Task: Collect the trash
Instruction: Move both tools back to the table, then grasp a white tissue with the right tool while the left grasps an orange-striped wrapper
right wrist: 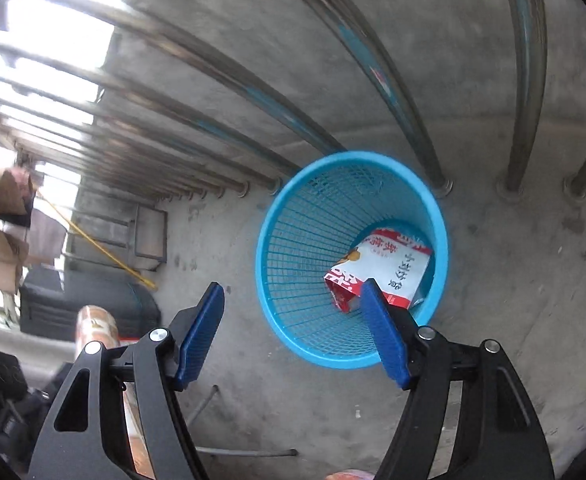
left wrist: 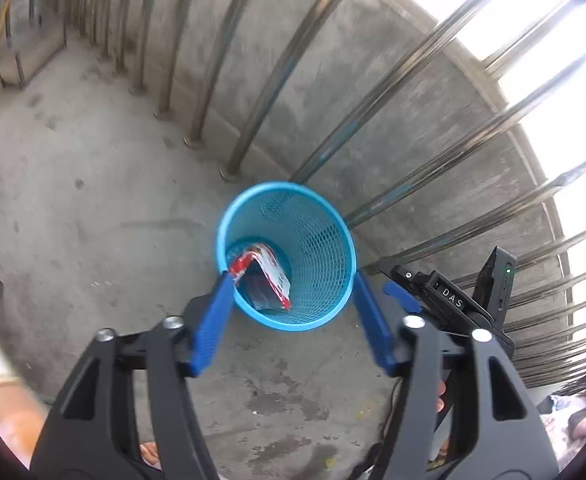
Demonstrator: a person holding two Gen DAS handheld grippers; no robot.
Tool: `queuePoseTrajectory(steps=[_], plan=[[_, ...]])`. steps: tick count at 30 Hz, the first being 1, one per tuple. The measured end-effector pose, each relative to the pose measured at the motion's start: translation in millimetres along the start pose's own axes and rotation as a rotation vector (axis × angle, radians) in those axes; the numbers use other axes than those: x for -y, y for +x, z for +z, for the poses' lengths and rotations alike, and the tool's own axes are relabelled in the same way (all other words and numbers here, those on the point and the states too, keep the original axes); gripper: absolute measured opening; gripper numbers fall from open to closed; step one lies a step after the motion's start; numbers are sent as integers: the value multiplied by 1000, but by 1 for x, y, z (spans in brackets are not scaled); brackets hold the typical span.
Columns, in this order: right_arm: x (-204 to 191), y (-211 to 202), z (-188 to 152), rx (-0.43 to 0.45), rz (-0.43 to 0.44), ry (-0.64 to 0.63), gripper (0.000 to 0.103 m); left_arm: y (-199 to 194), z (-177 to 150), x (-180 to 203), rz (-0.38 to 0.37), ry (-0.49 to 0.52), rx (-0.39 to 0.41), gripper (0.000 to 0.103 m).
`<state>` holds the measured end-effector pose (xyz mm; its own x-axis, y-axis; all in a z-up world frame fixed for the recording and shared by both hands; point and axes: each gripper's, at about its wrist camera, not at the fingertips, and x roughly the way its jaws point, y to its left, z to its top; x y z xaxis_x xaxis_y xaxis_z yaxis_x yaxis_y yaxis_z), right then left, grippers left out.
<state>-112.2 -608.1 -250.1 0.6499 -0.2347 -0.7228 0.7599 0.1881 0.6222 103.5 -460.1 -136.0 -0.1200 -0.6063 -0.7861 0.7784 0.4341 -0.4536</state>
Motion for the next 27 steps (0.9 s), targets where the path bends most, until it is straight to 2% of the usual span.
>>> queuePoseTrajectory(steps=[2,6,8,12,14,18,21,23,26,27], plan=[[-24,-22,-5,39,-45,-98,77,-31,-10,4,-9,38,51,70],[-75,-65,-31,157,-124,-307,93,-99,-38,9,-6,110,137,79],[-105,-82,-49,216,-155,-423,97,-135,-53,8,4,125,171,80],[-164,-107,-91,297,-199,-641,97,-209,-80,-7,13,104,239,83],[-189,-119,-109,313,-159,-730,97,-249,-98,-20,29,77,303,85],[-230,-139,-139,280,29,-818,97,-320,-136,-54,63,-4,430,85],[-263,-142,-152,178,167,-824,97,-377,-159,-90,93,-82,541,85],[-288,-138,-162,104,243,-828,97,-414,-170,-119,147,-140,609,85],[-325,-126,-178,-18,353,-817,97,-464,-176,-167,216,-240,669,85],[-337,-119,-182,-65,384,-796,97,-475,-175,-186,213,-292,679,85]])
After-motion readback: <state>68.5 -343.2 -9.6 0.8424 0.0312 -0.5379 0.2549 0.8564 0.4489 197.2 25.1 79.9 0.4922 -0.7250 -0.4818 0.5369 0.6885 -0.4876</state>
